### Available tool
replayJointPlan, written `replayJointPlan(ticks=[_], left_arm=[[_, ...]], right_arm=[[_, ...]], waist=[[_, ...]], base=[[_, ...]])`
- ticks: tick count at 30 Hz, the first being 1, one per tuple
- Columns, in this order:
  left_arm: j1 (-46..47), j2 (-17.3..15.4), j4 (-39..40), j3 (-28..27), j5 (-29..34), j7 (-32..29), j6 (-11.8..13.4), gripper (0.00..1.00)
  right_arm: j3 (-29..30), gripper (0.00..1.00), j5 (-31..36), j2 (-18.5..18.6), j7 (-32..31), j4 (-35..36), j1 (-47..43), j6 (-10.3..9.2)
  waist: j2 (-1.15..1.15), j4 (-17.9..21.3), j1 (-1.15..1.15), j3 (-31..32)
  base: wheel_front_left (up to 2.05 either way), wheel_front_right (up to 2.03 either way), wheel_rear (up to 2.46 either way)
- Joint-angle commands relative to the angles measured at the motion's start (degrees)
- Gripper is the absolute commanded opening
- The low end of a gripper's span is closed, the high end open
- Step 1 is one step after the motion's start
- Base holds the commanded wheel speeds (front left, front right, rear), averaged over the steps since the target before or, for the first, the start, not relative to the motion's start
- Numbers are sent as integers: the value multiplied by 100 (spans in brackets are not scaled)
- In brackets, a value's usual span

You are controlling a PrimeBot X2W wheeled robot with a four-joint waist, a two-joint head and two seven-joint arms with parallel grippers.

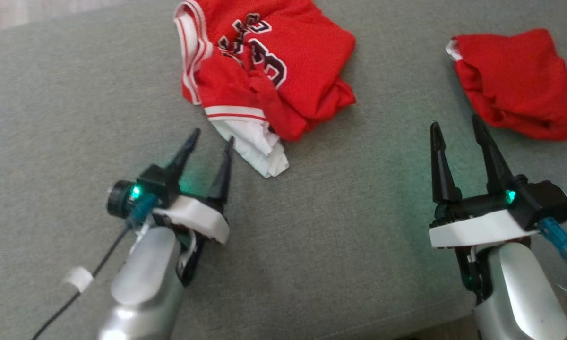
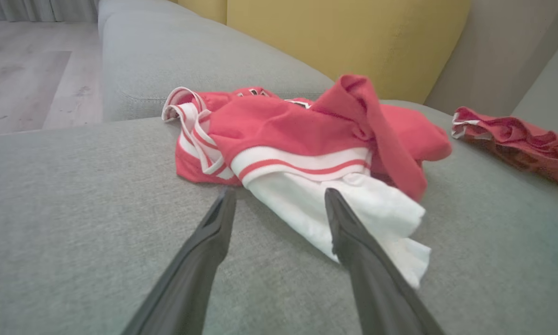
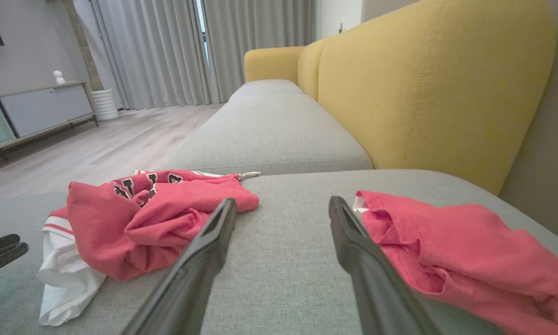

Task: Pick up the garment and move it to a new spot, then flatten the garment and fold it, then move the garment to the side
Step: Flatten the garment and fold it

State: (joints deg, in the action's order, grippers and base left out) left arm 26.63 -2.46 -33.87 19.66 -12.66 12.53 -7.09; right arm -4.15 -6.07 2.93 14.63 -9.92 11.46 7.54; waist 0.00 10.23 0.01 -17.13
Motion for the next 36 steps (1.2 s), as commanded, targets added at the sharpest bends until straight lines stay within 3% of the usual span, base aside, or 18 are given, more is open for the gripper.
replayJointPlan(ticks=[1,13,14,15,20,23,29,36], left_arm=[[417,-47,-115,-269,-67,46,104,100],[1048,-43,-1194,-48,-693,119,29,100],[1080,-43,-1251,-29,-704,128,27,32],[1107,-43,-1288,-12,-704,145,26,0],[1143,-65,-1155,-106,-703,236,126,0],[975,-163,-595,-377,-655,243,241,0],[370,-479,472,-851,-350,245,401,0],[3,-833,1084,-1624,-334,246,528,0]], right_arm=[[-171,100,-78,-4,37,199,180,-5],[-168,100,-173,-5,37,201,263,-5],[-162,100,-174,-5,37,205,267,-5],[-157,100,-174,-5,37,207,268,-5],[-116,100,-80,-5,37,193,222,-5],[-110,100,-33,-5,37,166,214,-5],[-141,100,-9,-5,37,30,191,-5],[-228,100,-36,-5,37,-88,201,-5]], waist=[[0,161,-1,-129],[0,505,-1,-279],[0,518,-1,-278],[0,524,-1,-273],[0,386,-1,-140],[0,246,-1,-49],[0,-22,-1,150],[0,-206,-1,249]], base=[[0,0,0],[0,0,0],[0,0,0],[0,0,0],[0,0,0],[0,0,0],[0,0,0],[0,0,0]])
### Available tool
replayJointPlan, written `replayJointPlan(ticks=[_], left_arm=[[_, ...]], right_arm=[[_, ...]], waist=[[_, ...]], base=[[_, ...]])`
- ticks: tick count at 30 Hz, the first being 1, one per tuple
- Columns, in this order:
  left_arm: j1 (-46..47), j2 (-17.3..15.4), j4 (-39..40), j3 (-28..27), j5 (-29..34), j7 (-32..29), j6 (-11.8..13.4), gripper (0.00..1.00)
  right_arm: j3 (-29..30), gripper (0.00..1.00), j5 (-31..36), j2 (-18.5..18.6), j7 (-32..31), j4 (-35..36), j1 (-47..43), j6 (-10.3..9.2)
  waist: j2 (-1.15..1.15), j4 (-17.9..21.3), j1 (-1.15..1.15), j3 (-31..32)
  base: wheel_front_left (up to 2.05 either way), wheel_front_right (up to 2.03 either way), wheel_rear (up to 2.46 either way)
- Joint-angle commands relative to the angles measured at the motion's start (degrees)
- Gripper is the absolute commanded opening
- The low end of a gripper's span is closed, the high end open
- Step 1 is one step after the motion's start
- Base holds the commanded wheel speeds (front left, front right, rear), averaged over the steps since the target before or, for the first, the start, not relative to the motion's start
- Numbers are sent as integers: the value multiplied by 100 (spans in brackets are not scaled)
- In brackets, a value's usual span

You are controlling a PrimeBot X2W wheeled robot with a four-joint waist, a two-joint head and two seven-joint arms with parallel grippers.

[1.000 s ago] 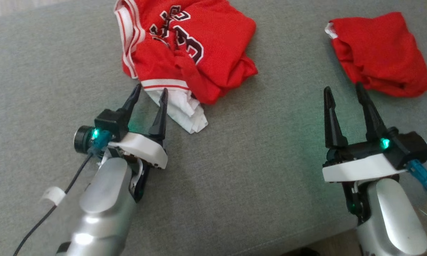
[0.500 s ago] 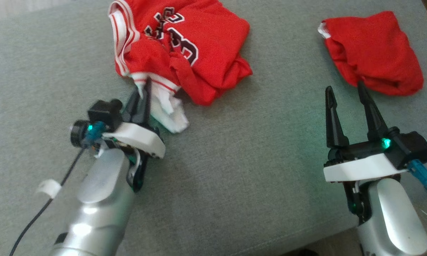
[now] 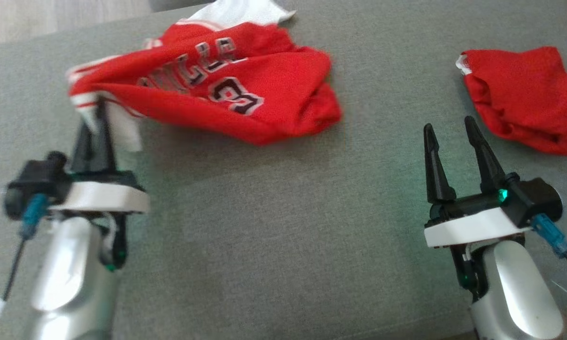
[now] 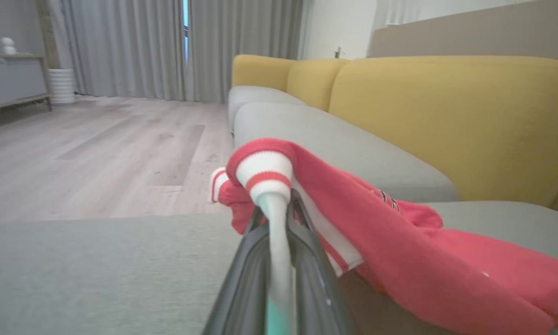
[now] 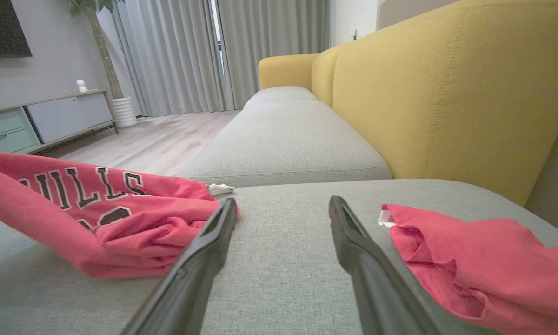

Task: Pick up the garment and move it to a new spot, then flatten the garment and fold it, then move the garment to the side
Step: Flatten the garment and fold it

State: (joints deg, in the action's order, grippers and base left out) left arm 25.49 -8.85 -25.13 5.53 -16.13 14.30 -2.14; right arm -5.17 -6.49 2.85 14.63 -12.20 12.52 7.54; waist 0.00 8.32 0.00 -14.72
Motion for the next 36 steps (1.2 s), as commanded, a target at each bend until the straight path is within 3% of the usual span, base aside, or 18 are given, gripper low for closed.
replayJointPlan(ticks=[1,7,8,9,15,24,30,36], left_arm=[[93,-249,261,-321,23,69,63,0],[-11,-457,335,-907,47,69,222,0],[-41,-455,315,-946,70,69,235,7],[-75,-451,264,-947,106,69,232,100],[-143,-267,275,-890,285,70,205,100],[-685,331,1206,-754,562,70,-30,100],[-1272,559,1787,-228,637,70,-178,100],[-1367,593,1832,383,487,70,-183,100]], right_arm=[[-140,100,1,3,37,130,100,-5],[-213,100,2,3,37,71,99,-5],[-219,100,6,3,37,57,97,-5],[-229,100,13,3,37,43,95,-5],[-178,100,87,3,37,3,66,-5],[-140,100,227,3,37,25,-42,-5],[-108,100,235,3,37,-122,-78,-5],[-47,100,138,3,-262,-550,483,-5]], waist=[[0,-27,0,7],[0,-75,0,3],[0,-83,0,3],[0,-92,0,6],[0,-216,0,67],[0,-735,0,338],[0,-1246,0,365],[0,-1791,0,228]], base=[[0,0,0],[0,0,0],[0,0,0],[0,0,0],[0,0,0],[0,0,0],[0,0,0],[0,0,0]])
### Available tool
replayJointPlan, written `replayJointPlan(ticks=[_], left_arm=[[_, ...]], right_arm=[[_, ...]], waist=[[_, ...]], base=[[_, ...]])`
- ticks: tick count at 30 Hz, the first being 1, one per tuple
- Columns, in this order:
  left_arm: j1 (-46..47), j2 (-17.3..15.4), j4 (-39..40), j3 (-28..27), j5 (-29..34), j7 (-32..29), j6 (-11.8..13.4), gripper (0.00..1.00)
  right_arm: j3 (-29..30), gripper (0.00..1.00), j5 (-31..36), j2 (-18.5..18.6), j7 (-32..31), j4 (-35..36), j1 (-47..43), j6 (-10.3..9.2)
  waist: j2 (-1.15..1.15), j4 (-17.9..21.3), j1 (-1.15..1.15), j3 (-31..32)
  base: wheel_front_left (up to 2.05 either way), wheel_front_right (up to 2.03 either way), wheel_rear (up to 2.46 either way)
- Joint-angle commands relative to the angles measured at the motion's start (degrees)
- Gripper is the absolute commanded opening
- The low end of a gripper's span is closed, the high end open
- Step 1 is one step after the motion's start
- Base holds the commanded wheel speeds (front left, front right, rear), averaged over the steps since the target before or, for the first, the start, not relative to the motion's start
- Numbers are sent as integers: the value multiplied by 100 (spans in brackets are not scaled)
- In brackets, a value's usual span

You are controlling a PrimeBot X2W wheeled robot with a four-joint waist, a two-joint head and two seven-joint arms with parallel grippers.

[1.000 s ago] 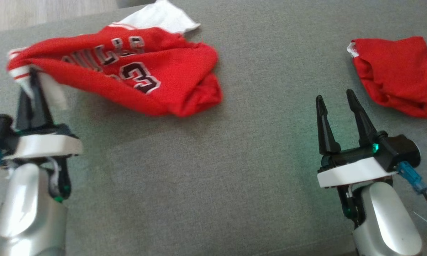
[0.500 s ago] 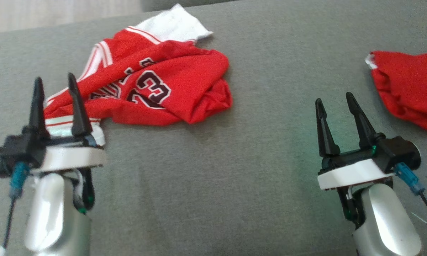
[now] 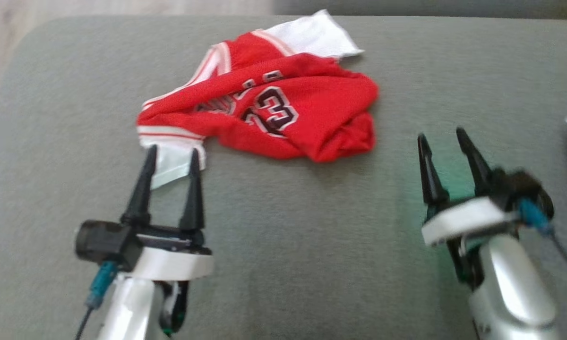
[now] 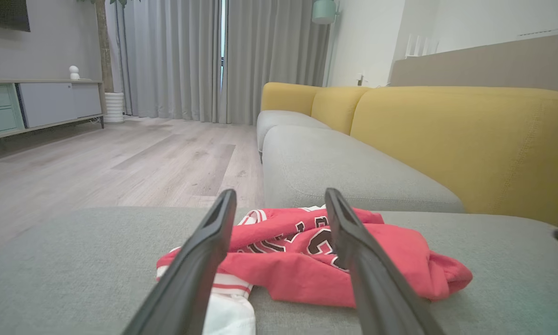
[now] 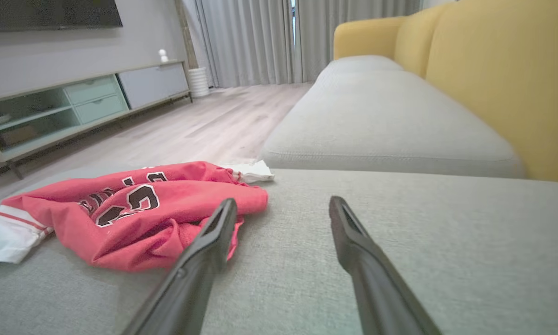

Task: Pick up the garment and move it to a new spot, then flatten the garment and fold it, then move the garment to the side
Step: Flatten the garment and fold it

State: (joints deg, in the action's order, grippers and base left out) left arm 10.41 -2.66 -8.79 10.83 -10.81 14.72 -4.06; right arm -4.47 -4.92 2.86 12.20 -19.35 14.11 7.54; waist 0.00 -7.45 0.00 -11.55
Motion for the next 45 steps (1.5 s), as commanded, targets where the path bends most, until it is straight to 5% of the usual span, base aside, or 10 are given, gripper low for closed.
replayJointPlan(ticks=[1,9,18,19,20,33,45], left_arm=[[170,-24,195,-39,-109,28,33,100],[365,-23,88,479,-650,28,252,100],[473,-22,88,725,-821,28,364,100],[478,-22,88,740,-831,28,378,100],[482,-22,85,753,-841,28,390,100],[446,-22,28,730,-790,28,389,100],[432,-22,131,947,-874,28,334,100]], right_arm=[[-78,100,-73,2,-158,40,469,-5],[463,100,-1240,12,-1423,-1425,1832,-5],[662,100,-1522,182,-2107,-2809,2812,-5],[605,39,-1527,200,-2091,-2883,2878,-5],[536,0,-1517,228,-2033,-2928,2935,-5],[-479,0,-450,913,-546,-2521,3298,-5],[-1099,0,479,1990,-1160,-1529,4038,-5]], waist=[[0,-316,0,-137],[0,-954,0,-357],[0,-1335,0,-553],[0,-1343,0,-560],[0,-1345,0,-564],[0,-863,0,-249],[0,-1075,0,-359]], base=[[0,0,0],[0,0,0],[0,0,0],[0,0,0],[0,0,0],[0,0,0],[0,0,0]])
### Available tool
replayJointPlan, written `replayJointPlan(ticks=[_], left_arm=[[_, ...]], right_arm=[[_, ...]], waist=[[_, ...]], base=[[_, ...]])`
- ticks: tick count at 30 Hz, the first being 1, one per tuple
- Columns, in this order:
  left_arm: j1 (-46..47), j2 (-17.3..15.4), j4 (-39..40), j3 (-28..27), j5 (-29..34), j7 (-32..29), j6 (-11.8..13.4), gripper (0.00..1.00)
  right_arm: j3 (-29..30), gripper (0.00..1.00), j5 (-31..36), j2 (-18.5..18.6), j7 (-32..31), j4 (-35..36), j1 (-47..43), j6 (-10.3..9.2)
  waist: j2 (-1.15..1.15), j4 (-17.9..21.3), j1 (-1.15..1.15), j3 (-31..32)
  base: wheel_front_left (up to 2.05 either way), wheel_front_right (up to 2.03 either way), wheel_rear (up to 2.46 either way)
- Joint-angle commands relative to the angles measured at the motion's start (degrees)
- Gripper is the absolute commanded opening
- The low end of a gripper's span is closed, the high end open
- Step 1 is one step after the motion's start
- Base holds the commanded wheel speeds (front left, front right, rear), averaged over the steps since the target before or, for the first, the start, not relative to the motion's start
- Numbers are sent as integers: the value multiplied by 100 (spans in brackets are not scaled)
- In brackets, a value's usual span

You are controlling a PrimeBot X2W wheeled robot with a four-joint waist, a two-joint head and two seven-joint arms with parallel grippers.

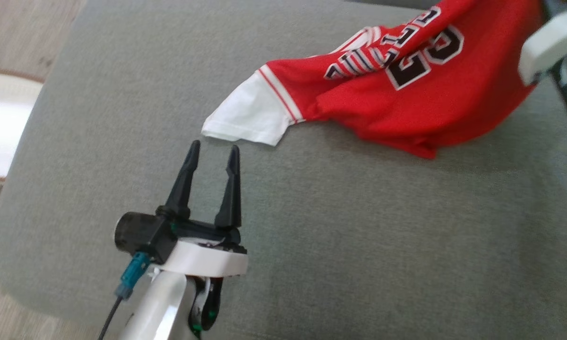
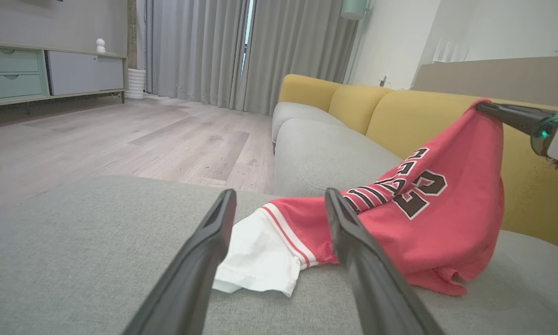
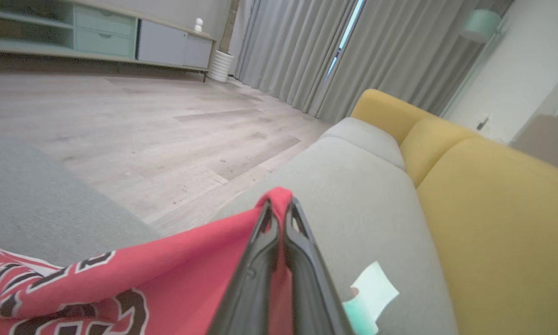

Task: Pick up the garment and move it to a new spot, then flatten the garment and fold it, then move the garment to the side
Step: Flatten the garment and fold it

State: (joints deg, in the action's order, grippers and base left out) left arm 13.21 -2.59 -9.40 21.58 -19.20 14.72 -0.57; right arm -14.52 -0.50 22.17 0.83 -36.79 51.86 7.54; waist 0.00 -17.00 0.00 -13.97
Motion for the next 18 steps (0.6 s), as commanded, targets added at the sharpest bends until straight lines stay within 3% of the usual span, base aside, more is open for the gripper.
replayJointPlan(ticks=[1,7,8,9,14,18], left_arm=[[176,-29,199,-101,-59,28,-17,100],[367,-29,244,85,-247,28,30,100],[388,-29,252,112,-278,28,43,100],[406,-29,258,136,-303,28,55,100],[424,-29,273,150,-338,28,116,100],[458,-29,254,-18,-250,28,111,100]], right_arm=[[-228,0,59,153,-66,211,394,-5],[-832,0,192,564,-136,-372,1314,-5],[-869,46,226,584,-117,-545,1436,-5],[-878,100,268,594,-114,-735,1534,-5],[-871,100,280,430,12,-1360,1686,-5],[-777,100,77,141,418,-1769,1614,-5]], waist=[[0,-177,0,-168],[0,-541,0,-517],[0,-579,0,-552],[0,-608,0,-579],[0,-584,0,-608],[0,-252,0,-541]], base=[[0,0,0],[0,0,0],[0,0,0],[0,0,0],[0,0,0],[0,0,0]])
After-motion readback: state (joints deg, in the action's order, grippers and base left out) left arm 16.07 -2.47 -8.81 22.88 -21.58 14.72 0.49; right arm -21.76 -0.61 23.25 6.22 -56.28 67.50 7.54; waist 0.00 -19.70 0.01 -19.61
